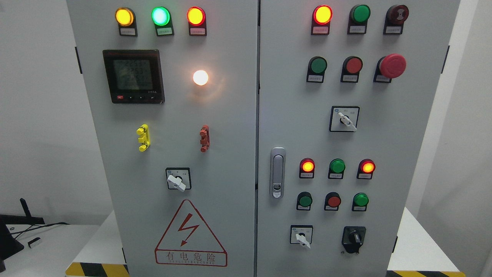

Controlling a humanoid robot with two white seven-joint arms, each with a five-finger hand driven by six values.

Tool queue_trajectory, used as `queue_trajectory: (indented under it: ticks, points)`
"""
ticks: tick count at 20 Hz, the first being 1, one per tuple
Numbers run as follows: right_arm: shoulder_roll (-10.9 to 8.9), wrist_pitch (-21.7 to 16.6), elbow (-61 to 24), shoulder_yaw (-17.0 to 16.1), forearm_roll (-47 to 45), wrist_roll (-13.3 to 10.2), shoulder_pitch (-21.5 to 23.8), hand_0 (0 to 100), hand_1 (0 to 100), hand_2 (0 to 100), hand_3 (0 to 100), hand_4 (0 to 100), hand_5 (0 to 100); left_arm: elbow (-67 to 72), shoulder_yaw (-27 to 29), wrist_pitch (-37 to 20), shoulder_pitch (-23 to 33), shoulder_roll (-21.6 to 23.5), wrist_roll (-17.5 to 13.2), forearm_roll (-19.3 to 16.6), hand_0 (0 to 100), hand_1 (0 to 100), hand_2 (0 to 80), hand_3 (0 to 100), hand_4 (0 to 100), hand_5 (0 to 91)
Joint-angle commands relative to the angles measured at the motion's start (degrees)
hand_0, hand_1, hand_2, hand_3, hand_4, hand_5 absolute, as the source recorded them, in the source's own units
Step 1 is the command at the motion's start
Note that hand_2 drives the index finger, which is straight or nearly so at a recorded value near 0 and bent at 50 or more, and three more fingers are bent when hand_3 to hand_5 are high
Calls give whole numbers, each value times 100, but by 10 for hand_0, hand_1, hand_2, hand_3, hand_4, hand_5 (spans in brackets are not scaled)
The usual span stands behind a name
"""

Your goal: Trip black knob to open circuit

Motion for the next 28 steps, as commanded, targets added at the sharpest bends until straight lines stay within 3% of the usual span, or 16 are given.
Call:
queue_trajectory:
  ticks: [1,12,28]
  points:
    - [-34,239,5,6,7,-4,-406,318,713,315,836,1000,1000,0,0,1,0,-4,2,26,120,389,0,0,0,0]
    - [-105,837,146,32,16,5,-916,278,738,342,835,996,1000,0,0,1,9,-4,2,26,120,389,0,0,0,0]
    - [-78,1136,295,322,7,23,-1241,283,734,388,845,995,1000,0,0,1,0,5,2,26,120,389,0,0,0,0]
